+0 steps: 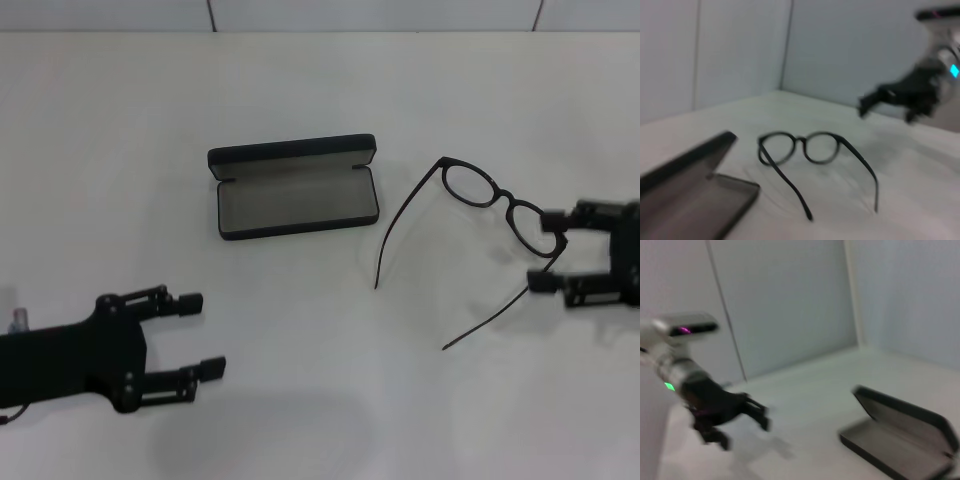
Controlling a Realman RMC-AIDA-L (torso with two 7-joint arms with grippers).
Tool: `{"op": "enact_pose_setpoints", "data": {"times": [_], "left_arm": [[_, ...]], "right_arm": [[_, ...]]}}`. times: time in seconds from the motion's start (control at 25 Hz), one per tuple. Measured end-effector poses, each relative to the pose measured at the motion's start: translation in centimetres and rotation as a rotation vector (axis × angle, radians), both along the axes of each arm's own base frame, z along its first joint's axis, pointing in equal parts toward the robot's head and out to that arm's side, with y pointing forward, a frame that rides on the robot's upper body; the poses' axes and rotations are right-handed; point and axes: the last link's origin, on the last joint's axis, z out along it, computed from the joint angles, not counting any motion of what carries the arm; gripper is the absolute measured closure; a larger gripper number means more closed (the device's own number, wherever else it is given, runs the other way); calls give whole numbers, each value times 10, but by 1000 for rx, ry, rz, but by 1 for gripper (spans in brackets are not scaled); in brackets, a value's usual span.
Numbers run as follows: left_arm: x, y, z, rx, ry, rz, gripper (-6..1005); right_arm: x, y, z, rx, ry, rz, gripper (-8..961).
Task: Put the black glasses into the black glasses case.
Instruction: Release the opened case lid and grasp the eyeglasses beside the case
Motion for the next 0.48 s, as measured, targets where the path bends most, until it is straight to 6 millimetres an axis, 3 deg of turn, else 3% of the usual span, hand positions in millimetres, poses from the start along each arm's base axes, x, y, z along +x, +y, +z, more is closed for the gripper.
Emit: {"op": "enact_pose_setpoints", "data": {"times": [0.24, 0.44, 0.48], "left_arm": [[-5, -7, -3, -16, 26, -10, 210], [-3, -10, -9, -34, 34, -33, 210], [-3, -11, -10, -43, 34, -35, 210]], "right_arm": [[-42, 46, 36, -79, -167, -176, 156], [-79, 81, 46, -90, -318, -270, 157], [-79, 81, 46, -90, -318, -270, 157]]}}
